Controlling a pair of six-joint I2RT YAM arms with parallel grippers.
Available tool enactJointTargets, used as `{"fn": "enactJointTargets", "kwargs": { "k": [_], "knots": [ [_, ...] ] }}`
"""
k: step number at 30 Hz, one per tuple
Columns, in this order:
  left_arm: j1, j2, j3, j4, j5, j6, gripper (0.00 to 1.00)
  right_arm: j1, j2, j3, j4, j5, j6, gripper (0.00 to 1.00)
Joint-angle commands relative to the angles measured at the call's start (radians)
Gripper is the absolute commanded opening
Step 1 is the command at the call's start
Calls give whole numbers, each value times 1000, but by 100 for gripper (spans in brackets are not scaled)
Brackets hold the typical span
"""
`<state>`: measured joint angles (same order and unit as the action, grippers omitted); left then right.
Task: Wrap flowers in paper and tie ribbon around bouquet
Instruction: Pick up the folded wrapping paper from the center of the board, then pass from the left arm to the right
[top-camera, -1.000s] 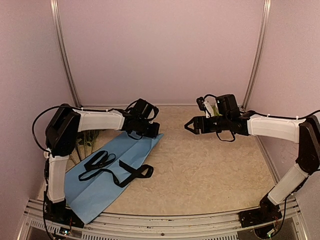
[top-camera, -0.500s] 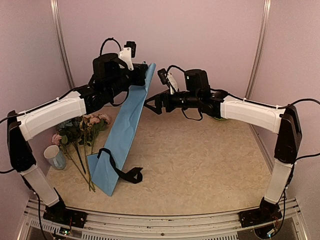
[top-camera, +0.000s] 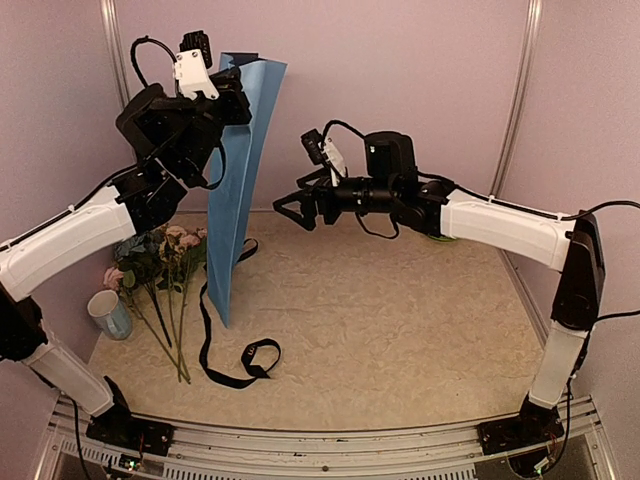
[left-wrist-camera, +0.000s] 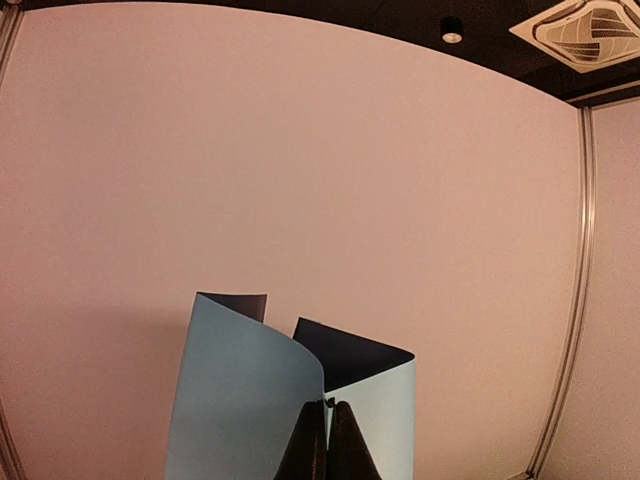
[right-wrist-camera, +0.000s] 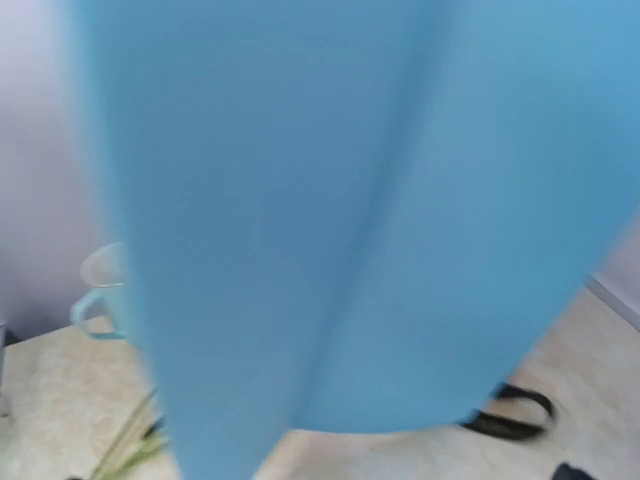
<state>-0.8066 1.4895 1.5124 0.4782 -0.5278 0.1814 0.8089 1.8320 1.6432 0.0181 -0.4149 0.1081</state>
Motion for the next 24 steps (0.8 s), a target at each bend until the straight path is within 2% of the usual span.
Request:
{"fn": "enactJointTargets", "kwargs": {
  "k": [1,8,11,13,16,20,21,22,24],
  "knots": [
    [-44,4,-37,62,-14,-52,0,93,-46,46,58,40,-90,100],
    [-78,9,-57,39,48,-190,0,104,31,167,19,190,-55,100],
    [-87,9,-75,54,57,-206,0,104,78,217,16,201,-47,92],
    [-91,7,-83,56,60,-213,0,104,102,247,-2,228,-36,76],
    [-91,-8,-93,49,58,-218,0,105,86,223,2,302,-21,43],
    [-91,-27,-105,35,72,-219,0,103,35,165,15,318,-24,2],
    [-91,-32,-105,23,84,-216,0,103,23,166,6,321,-30,0],
    [-91,-35,-101,2,96,-211,15,102,13,167,-4,319,-37,0],
    [-92,-51,-99,-43,106,-197,65,90,-11,171,-20,280,-56,0]
  ]
}}
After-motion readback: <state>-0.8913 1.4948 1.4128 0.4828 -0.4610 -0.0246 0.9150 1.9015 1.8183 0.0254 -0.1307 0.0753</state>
